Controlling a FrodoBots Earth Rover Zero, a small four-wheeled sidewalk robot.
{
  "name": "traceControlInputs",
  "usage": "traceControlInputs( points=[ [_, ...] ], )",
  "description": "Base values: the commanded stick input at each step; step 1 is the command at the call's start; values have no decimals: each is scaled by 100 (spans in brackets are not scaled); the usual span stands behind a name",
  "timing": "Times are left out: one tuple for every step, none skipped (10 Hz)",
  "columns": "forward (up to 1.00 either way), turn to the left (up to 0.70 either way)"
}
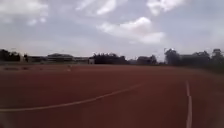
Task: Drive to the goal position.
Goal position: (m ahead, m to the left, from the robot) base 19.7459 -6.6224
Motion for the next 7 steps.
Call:
traceControlInputs(
  points=[
    [45,0],
    [45,0],
    [45,0],
    [45,0],
    [45,0],
    [45,0],
    [45,-27]
  ],
)
